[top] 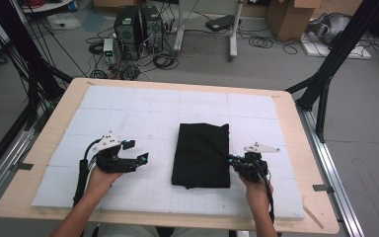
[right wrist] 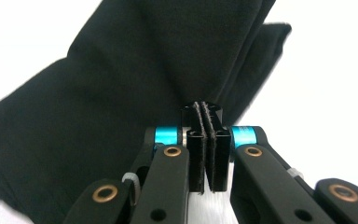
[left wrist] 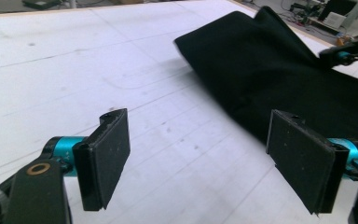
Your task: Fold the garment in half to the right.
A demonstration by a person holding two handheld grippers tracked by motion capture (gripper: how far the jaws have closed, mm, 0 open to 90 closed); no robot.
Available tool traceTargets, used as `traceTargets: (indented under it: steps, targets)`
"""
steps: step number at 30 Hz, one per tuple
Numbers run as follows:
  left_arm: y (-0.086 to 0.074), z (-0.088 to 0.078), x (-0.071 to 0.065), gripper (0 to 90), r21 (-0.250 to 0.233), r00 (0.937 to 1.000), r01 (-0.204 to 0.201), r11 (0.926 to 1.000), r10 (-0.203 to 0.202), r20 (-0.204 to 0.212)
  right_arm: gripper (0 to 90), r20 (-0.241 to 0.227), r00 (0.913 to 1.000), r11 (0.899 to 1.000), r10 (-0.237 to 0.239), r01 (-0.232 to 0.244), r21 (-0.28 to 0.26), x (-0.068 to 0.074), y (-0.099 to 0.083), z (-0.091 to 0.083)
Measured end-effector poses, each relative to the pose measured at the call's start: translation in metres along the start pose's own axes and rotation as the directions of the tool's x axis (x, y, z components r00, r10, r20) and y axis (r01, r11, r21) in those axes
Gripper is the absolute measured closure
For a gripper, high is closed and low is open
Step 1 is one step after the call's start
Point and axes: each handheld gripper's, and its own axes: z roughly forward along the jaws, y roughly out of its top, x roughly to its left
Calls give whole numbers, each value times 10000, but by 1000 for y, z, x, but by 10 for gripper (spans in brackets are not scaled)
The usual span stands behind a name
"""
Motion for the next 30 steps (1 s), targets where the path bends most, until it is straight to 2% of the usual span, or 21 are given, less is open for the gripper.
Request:
traceTargets:
  steps: [2, 4, 6, 7, 8, 9, 11, 12, 14, 16, 17, 20, 23, 25, 27, 29, 30]
  targets:
    - [-2, -6, 3, 221, -40, 9999, -47, 10000, 47, -102, 889, 171, 9999, 9993, -10, 4, 382, -1, -6, 1]
    - [-5, -13, 6, 224, -149, 9999, 13, 9999, -15, -136, 889, 60, 9988, 9975, 495, -498, 494, -3, -11, 3]
    - [-7, -19, 8, 229, -172, 9998, 35, 9998, -38, -176, 872, 2, 9977, 9955, 675, -674, 665, -2, -10, 0]
    - [-9, -21, 9, 229, -193, 9998, 14, 9998, -18, -219, 817, 85, 9978, 9944, 664, -669, 815, -2, -10, -3]
    - [-10, -23, 10, 229, -203, 9996, -29, 9998, 23, -292, 701, 373, 9980, 9953, 507, -536, 802, 0, -8, -7]
    - [-11, -25, 11, 229, -208, 9993, -65, 9998, 57, -377, 632, 682, 9971, 9973, 335, -378, 634, 1, -5, -11]
    - [-13, -28, 14, 229, -240, 9988, -72, 9997, 61, -476, 533, 782, 9969, 10000, 49, -46, -45, 5, 7, -20]
    - [-14, -30, 16, 229, -284, 9988, -31, 9996, 17, -492, 469, 931, 9954, 9990, -236, 271, -368, 8, 15, -21]
    - [-15, -32, 18, 228, -403, 9986, 94, 9991, -115, -523, 410, 875, 9931, 9928, -776, 851, -846, 14, 33, -19]
    - [-17, -32, 20, 228, -425, 9984, 188, 9989, -211, -532, 415, 643, 9906, 9846, -1210, 1279, -1189, 23, 51, -8]
    - [-18, -33, 21, 228, -376, 9983, 170, 9991, -191, -546, 430, 496, 9894, 9834, -1362, 1411, -1138, 27, 59, 0]
    - [-19, -33, 22, 228, -384, 9983, 226, 9990, -246, -534, 487, 112, 9812, 9777, -1924, 1927, -830, 40, 80, 31]
    - [-19, -34, 22, 228, -469, 9984, 250, 9986, -273, -494, 540, 79, 9847, 9847, -1741, 1741, 13, 43, 92, 66]
    - [-19, -34, 22, 229, -449, 9985, 234, 9987, -256, -484, 561, 370, 9875, 9867, -1531, 1507, 606, 39, 96, 87]
    - [-19, -33, 23, 228, -449, 9985, 248, 9987, -269, -480, 573, 805, 9852, 9832, -1516, 1419, 1151, 33, 96, 102]
    - [-20, -33, 23, 228, -464, 9984, 272, 9986, -294, -475, 559, 1345, 9765, 9750, -1684, 1449, 1684, 27, 95, 114]
    - [-20, -34, 23, 228, -463, 9985, 269, 9986, -290, -467, 549, 1495, 9748, 9750, -1657, 1391, 1735, 23, 94, 117]
